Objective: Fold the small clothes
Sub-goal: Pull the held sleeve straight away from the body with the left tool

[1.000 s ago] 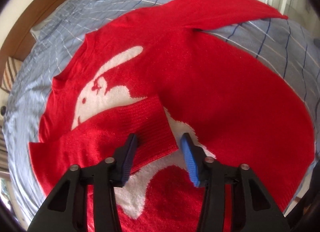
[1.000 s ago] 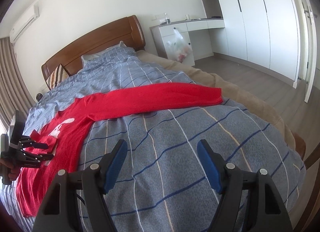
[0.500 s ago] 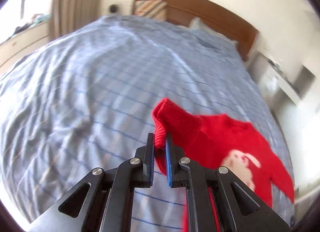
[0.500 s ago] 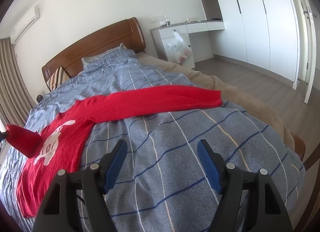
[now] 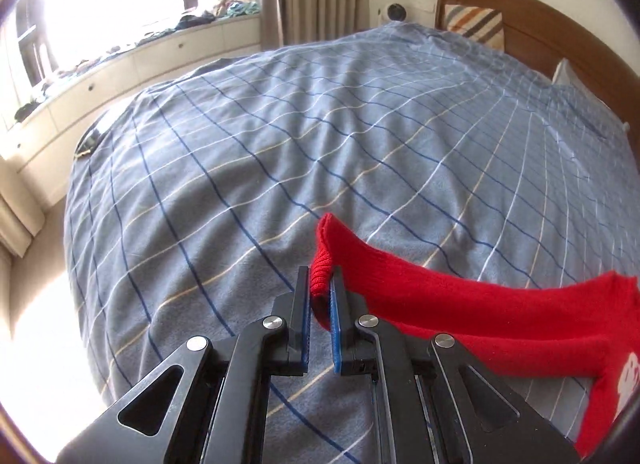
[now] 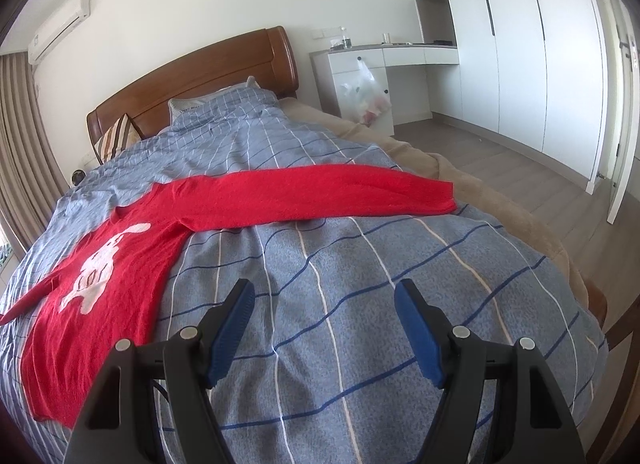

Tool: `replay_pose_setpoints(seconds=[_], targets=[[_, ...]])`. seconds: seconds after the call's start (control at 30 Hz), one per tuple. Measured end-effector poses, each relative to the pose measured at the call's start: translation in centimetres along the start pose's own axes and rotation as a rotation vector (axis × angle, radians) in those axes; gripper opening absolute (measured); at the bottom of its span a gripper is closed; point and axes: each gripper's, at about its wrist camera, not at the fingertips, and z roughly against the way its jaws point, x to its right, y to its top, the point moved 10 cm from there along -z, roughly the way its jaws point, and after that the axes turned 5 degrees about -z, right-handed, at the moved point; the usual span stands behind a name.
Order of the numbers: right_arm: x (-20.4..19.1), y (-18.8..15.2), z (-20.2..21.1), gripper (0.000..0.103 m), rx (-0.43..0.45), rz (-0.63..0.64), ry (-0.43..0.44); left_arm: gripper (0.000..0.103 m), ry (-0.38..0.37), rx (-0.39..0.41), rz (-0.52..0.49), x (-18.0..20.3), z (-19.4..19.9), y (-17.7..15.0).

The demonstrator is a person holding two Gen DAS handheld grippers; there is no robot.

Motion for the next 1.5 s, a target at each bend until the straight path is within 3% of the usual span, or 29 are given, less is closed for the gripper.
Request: replay_pose_setpoints(seconds=[0.13, 0.33, 1.2, 1.33, 1.5], targets=[[0.0, -0.1, -0.2, 0.072, -0.006, 0.003, 0.0, 0.006, 0.041, -0.022, -0.041, -0.3, -1.8, -0.5], [0.0, -0.1, -0.3, 0.072, -0.006, -0.002, -0.001, 0.006, 0.019, -0.105, 0.014, -1.5, -4.2, -3.0], [-1.0, -0.8, -1.2, 0.072, -0.035, 0.034, -0.005, 0.009, -0.093, -0.13, 0.036, -1.9, -5.3, -3.7], [-0.9, -0.8, -1.1, 0.072, -0.033, 0.021, 0.0, 0.015, -0.109, -0.121, 0.024, -2.0, -4.8, -3.8], [-0.5, -0.6, -0.8, 0.072, -0.026, -0.002, 0.01, 0.04, -0.202, -0.153, 0.05, -2.9, -2.7, -4.2]])
